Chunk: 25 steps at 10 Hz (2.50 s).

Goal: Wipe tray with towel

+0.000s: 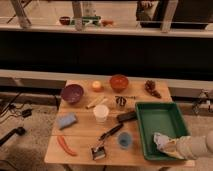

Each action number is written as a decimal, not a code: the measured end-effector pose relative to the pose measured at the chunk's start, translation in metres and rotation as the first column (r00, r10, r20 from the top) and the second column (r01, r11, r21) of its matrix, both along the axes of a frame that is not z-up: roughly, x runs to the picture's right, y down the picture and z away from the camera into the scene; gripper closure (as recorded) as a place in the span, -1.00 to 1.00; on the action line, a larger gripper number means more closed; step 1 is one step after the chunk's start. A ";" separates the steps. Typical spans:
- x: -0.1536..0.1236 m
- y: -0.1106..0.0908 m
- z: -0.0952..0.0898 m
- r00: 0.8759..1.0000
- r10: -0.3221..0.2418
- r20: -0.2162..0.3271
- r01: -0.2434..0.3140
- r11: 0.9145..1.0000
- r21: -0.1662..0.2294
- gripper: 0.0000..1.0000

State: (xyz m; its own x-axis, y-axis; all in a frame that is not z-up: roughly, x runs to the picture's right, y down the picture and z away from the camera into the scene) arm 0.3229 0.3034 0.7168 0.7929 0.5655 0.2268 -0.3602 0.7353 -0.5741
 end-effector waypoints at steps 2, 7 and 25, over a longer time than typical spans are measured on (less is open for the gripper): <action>0.023 0.001 0.007 0.999 0.024 -0.026 -0.024 1.000 -0.013 1.00; 0.066 -0.033 0.057 0.992 0.049 -0.112 -0.051 0.999 -0.014 1.00; -0.047 -0.083 0.062 0.999 -0.039 0.031 0.037 0.996 0.084 1.00</action>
